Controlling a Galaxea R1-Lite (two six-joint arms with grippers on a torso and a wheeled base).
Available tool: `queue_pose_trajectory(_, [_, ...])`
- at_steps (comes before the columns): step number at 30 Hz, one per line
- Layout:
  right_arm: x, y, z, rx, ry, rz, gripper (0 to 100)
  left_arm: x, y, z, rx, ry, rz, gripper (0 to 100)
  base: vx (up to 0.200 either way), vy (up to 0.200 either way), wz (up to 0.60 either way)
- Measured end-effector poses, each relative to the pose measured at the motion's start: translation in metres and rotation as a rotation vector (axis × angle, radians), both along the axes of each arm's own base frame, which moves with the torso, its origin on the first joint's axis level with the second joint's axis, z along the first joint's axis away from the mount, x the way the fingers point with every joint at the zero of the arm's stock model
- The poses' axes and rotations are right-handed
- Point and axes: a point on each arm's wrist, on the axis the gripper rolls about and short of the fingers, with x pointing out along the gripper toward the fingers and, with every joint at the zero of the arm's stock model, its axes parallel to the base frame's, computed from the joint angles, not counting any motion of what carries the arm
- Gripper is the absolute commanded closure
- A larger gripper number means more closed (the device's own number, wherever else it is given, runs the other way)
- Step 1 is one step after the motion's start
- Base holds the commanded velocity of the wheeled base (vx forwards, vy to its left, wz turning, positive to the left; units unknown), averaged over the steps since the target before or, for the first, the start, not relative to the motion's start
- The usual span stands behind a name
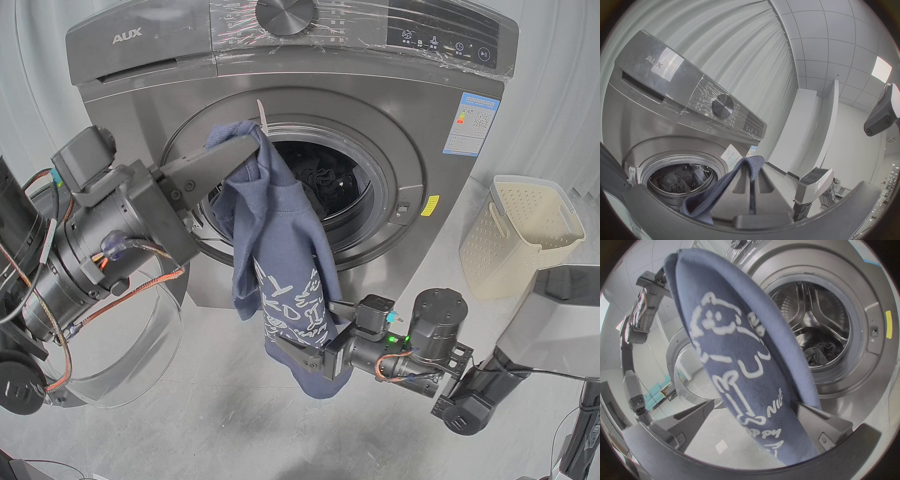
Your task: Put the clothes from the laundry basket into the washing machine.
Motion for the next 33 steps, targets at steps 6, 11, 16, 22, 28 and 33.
queue_pose_trajectory(6, [0.028,0.018,-0.014,0.024,-0.037,-0.016,100,-0.004,0.003,0.004,-0.013,-0.005,-0.004,100,0.000,0.000,0.00])
queue_pose_trajectory(11, [0.035,0.020,-0.010,0.051,-0.065,-0.023,100,-0.006,0.007,0.003,-0.014,0.000,0.003,100,0.000,0.000,0.00])
queue_pose_trajectory(16, [0.028,0.014,0.007,0.070,-0.083,-0.041,100,-0.007,0.013,-0.002,-0.008,0.012,0.024,100,0.000,0.000,0.00])
queue_pose_trajectory(22, [0.019,0.000,0.042,0.112,-0.124,-0.089,100,-0.006,0.027,-0.013,0.002,0.058,0.081,100,0.000,0.000,0.00])
queue_pose_trajectory(28, [0.005,-0.015,0.069,0.149,-0.162,-0.104,100,-0.003,0.045,-0.048,0.073,0.175,0.154,100,0.000,0.000,0.00])
queue_pose_trajectory(33, [-0.005,-0.025,0.084,0.169,-0.182,-0.108,100,-0.002,0.052,-0.084,0.157,0.297,0.167,100,0.000,0.000,0.00])
